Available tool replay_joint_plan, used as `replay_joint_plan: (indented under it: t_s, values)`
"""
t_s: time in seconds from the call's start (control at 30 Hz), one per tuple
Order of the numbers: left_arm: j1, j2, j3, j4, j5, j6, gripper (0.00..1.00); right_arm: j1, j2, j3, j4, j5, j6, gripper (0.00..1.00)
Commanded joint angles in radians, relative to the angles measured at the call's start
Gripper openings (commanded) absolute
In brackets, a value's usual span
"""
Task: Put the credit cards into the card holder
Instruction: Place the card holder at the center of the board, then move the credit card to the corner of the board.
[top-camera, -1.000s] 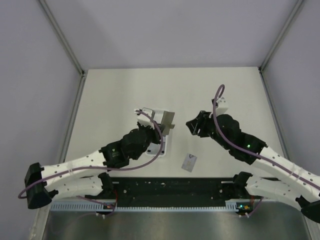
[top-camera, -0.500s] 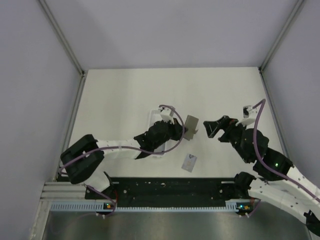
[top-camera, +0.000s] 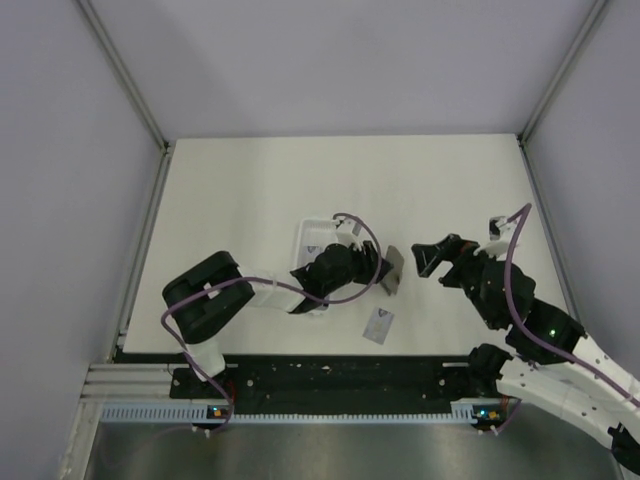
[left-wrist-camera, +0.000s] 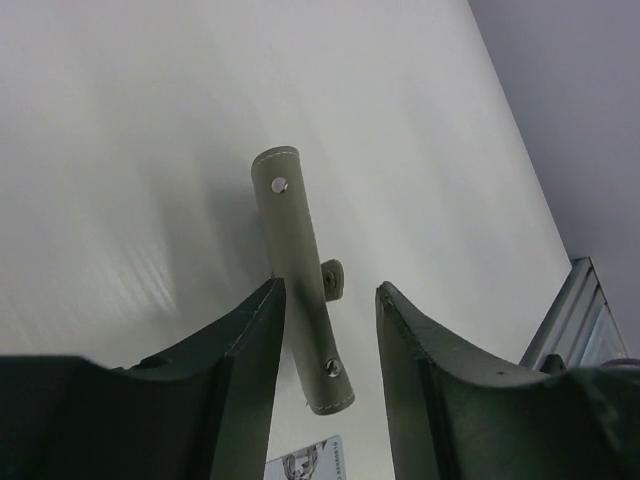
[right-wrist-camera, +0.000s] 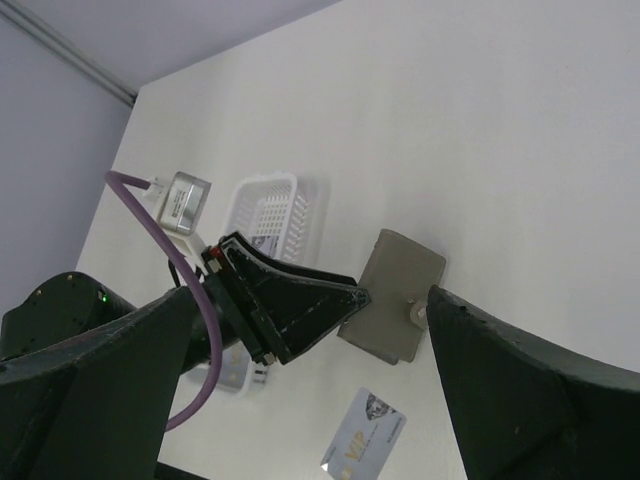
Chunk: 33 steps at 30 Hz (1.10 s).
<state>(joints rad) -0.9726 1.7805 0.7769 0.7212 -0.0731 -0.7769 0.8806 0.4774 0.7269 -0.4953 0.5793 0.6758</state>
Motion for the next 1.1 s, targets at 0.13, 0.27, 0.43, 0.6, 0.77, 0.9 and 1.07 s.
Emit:
replay_joint_plan:
  t_s: [0.13,0.27,0.43,0.6,0.77,0.9,1.07]
  values:
    - [0.043,-0.121,-0.021,-0.090,-0.096,0.018,0.79,-0.008,0.020,0.002,0.015,0.025,-0.005,0.99]
    - [0.057,-0.228,-0.005,-0.251,-0.175,0.080,0.86,-0.009,0.018,-0.006,0.015,0.025,-0.007,0.99]
    - [0.055,-0.340,0.158,-0.607,-0.404,0.214,0.93,-0.008,0.072,0.011,0.015,0.017,-0.048,0.99]
    - [0.155,-0.415,0.208,-0.860,-0.530,0.162,0.99,-0.009,0.170,0.058,0.014,-0.028,-0.094,0.99]
    - [0.259,-0.568,0.108,-0.888,-0.432,0.189,0.95,-0.015,0.276,0.100,0.011,-0.117,-0.143,0.99]
    - [0.259,-0.677,0.050,-0.945,-0.433,0.232,0.94,-0.015,0.351,0.108,0.009,-0.183,-0.144,0.93]
    - [0.252,-0.815,-0.048,-0.971,-0.205,0.254,0.86,-0.015,0.430,0.063,0.001,-0.229,-0.056,0.75]
